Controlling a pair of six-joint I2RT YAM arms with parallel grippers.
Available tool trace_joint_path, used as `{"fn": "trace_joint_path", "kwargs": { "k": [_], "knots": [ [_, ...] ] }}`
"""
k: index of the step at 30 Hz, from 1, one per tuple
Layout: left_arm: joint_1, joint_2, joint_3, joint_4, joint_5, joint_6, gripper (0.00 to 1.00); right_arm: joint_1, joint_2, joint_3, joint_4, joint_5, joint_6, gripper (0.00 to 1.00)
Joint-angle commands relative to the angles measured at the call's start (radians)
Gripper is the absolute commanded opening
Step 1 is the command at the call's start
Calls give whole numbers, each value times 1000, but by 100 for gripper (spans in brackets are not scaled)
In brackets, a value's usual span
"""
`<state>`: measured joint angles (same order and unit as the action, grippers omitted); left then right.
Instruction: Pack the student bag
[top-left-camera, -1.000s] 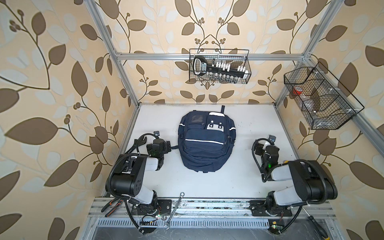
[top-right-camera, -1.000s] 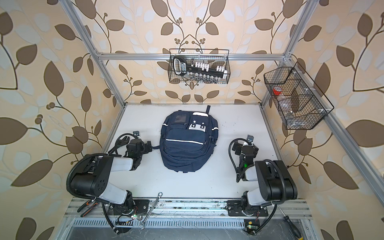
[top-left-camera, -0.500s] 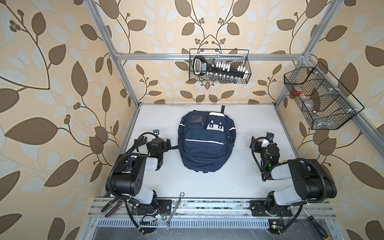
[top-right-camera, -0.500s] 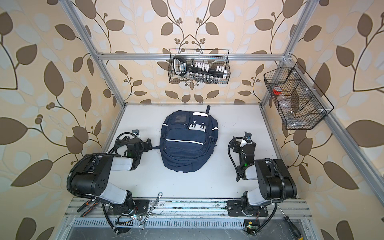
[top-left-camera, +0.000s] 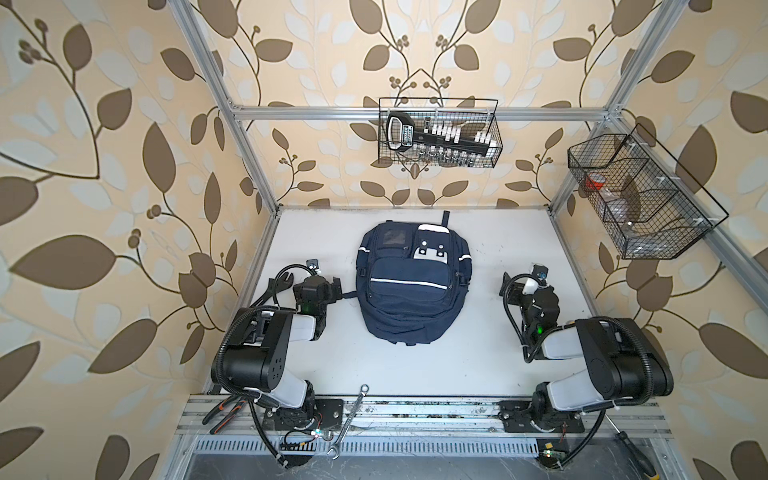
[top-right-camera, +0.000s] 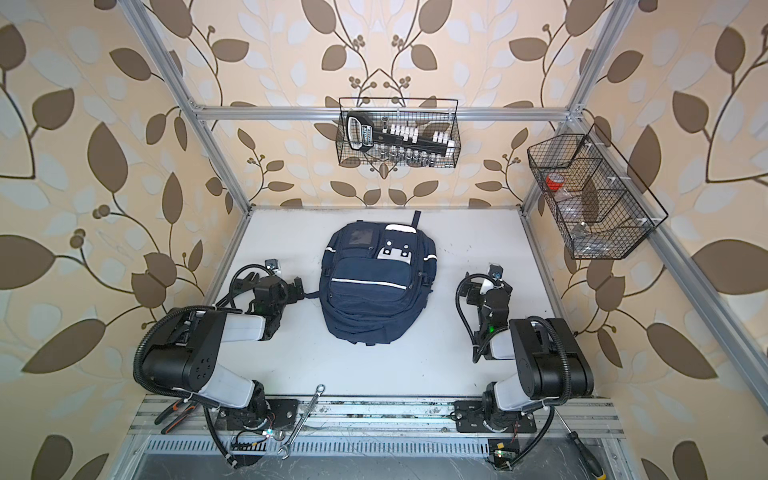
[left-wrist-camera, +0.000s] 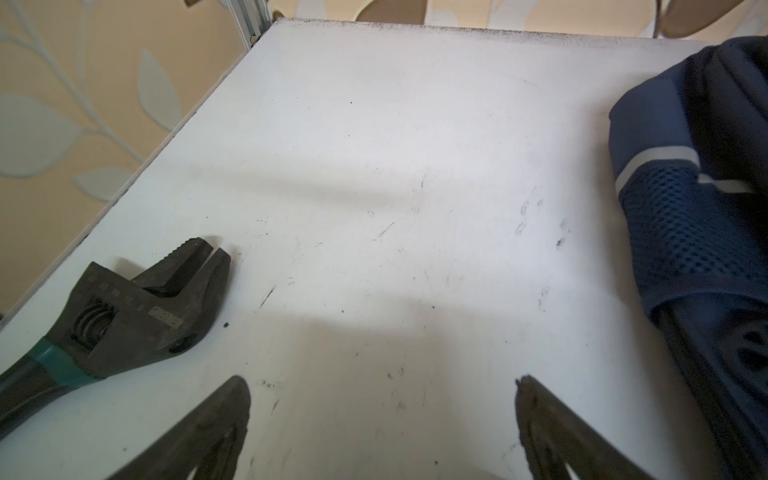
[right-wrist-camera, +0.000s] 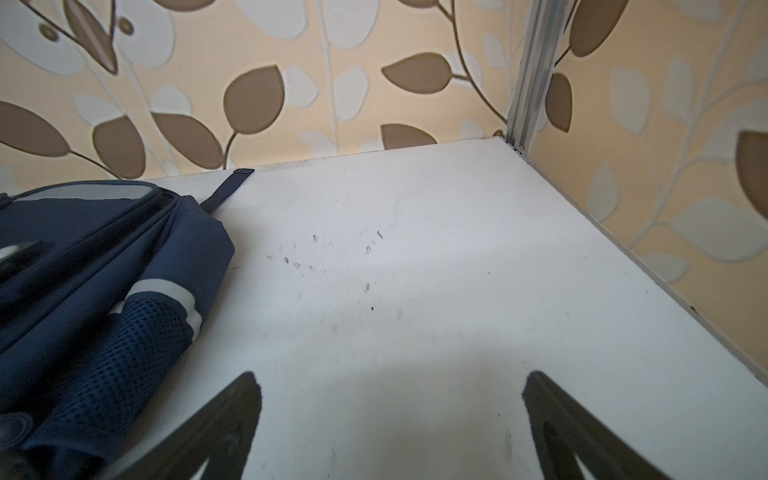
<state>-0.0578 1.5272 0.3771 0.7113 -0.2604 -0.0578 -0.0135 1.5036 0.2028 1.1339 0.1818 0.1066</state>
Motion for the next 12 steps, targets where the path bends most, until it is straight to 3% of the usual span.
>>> {"fn": "trace_joint_path", "kwargs": {
  "k": [1, 4, 7, 12],
  "knots": [
    [3, -19, 11, 34, 20, 10, 99, -2, -10, 15, 24, -16, -10, 99],
    [5, -19, 11, 33, 19, 10, 99, -1, -3, 22, 18, -23, -13, 100],
    [6, -16, 16, 28, 20, 10, 99, -43, 13, 66, -53, -218, -42, 100],
    [6, -25, 9, 35, 20, 10, 99, -15, -6, 34, -6, -173, -58, 100]
  ]
}}
